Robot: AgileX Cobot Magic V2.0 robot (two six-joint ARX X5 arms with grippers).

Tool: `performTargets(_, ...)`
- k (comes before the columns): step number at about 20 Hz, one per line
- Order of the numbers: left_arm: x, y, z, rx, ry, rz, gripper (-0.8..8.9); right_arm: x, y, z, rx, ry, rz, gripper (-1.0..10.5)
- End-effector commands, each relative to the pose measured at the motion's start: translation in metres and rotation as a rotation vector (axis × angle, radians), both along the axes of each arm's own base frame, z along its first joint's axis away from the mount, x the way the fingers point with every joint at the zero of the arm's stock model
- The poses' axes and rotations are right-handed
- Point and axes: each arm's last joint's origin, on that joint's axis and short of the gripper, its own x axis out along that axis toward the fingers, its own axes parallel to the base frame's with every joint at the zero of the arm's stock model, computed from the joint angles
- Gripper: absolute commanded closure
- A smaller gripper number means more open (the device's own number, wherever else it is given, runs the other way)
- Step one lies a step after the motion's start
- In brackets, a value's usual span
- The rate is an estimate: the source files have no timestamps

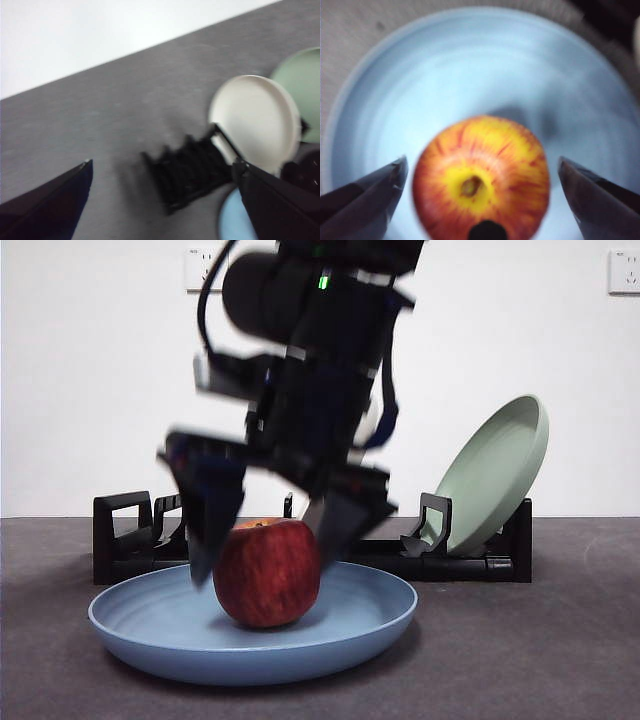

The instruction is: Take the blue plate from the plate rack,put the plate on the table,take the apple from the table,put the apple in the plate

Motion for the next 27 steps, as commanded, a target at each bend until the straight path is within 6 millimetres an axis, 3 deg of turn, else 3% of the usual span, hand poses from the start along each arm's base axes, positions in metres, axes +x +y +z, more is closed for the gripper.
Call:
performTargets(1,0.007,-0.005,-0.004,-0.035,0.025,-0.082,3.44,-0.004,-0.005,0.038,0.086,-0.069,-0.014,4.4)
performTargets(8,0.022,-0.018,-0.014,-0.138,0.122,-0.28,3.46,-0.027,-0.05,0.121,0.22,-0.224,-0.064,4.5)
performTargets(11,0.028,-0.023,-0.018,-0.181,0.161,-0.356,3.5,-0.047,-0.092,0.163,0.261,-0.324,-0.137,4.8)
performTargets(13,0.027,-0.026,-0.018,-0.183,0.165,-0.374,4.79,-0.058,-0.116,0.18,0.279,-0.352,-0.171,6.4)
performTargets(15,0.026,-0.03,-0.018,-0.182,0.165,-0.392,7.48,-0.069,-0.139,0.193,0.28,-0.388,-0.19,8.5)
performTargets(16,0.025,-0.031,-0.017,-0.181,0.159,-0.399,8.38,-0.073,-0.147,0.197,0.277,-0.401,-0.192,9.2)
performTargets(17,0.025,-0.033,-0.016,-0.18,0.148,-0.41,8.22,-0.078,-0.154,0.2,0.274,-0.413,-0.194,9.6)
performTargets(23,0.019,-0.047,-0.022,-0.169,0.163,-0.473,8.22,-0.094,-0.172,0.205,0.285,-0.437,-0.198,9.6)
performTargets(27,0.008,-0.05,-0.052,-0.114,0.157,-0.414,8.22,-0.106,-0.182,0.169,0.296,-0.438,-0.208,9.6)
